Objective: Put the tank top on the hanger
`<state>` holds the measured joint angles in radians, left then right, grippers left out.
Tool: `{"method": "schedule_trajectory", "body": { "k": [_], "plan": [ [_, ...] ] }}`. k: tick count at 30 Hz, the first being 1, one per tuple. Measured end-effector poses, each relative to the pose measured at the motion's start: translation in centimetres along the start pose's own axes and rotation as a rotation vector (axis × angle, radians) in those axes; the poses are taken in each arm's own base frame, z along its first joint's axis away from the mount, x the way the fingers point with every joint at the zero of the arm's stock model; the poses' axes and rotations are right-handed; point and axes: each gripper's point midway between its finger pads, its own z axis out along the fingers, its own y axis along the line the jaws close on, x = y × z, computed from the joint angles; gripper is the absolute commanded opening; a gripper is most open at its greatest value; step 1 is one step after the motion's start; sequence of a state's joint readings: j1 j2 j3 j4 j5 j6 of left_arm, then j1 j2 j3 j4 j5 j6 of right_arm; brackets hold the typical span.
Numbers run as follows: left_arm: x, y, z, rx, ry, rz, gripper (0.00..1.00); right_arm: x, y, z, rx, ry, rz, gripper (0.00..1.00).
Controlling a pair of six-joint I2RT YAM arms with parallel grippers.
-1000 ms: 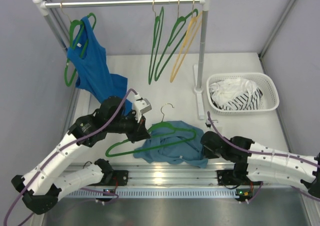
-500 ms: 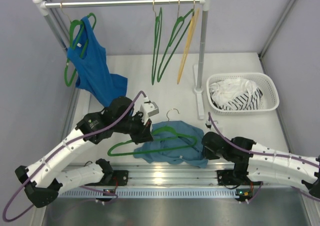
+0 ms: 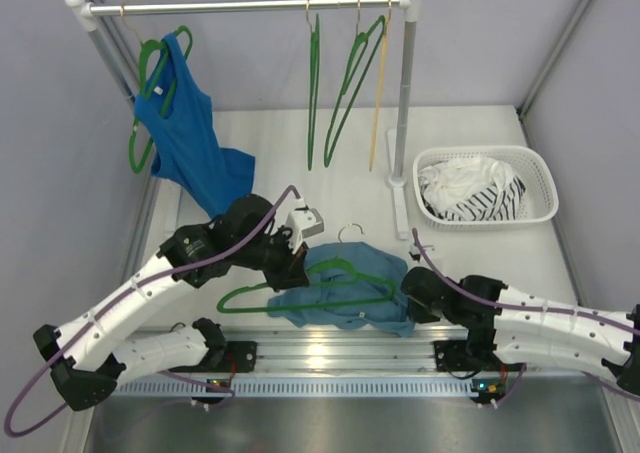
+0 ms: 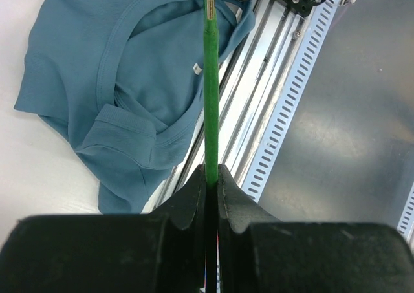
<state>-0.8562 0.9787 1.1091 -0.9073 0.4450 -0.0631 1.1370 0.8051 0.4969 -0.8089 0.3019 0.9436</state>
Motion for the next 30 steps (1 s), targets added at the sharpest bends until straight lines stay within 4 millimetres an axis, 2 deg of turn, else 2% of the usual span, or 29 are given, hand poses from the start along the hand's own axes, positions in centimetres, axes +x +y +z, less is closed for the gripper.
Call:
{"method": "schedule_trajectory", "body": {
  "k": [2,5,11,24,30],
  "plan": [
    [0.1,-0.1,0.2,0.006,0.009,0.002,0.00,0.0,0.0,0.0,0.003,0.001,0.000,0.09],
    [0.3,-0.3,0.4,0.015,0.023,0.006,0.00,-0.1,-0.2,0.0,0.010,-0.005,0.001,0.04],
    [0.7,-0.8,1.1,0.039,0.057,0.022,0.00,-0.9,0.0,-0.6,0.011,-0.029,0.005,0.01],
    [0.3,-1.0,2.2,0.073,0.066,0.038,0.00,-4.5,2.8,-3.1,-0.051,-0.103,0.002,0.00],
    [-1.0,-1.0,2.9,0.085,0.013,0.057,0.00,-6.6,3.6,-4.6,-0.062,-0.159,-0.009,0.00]
  ]
}}
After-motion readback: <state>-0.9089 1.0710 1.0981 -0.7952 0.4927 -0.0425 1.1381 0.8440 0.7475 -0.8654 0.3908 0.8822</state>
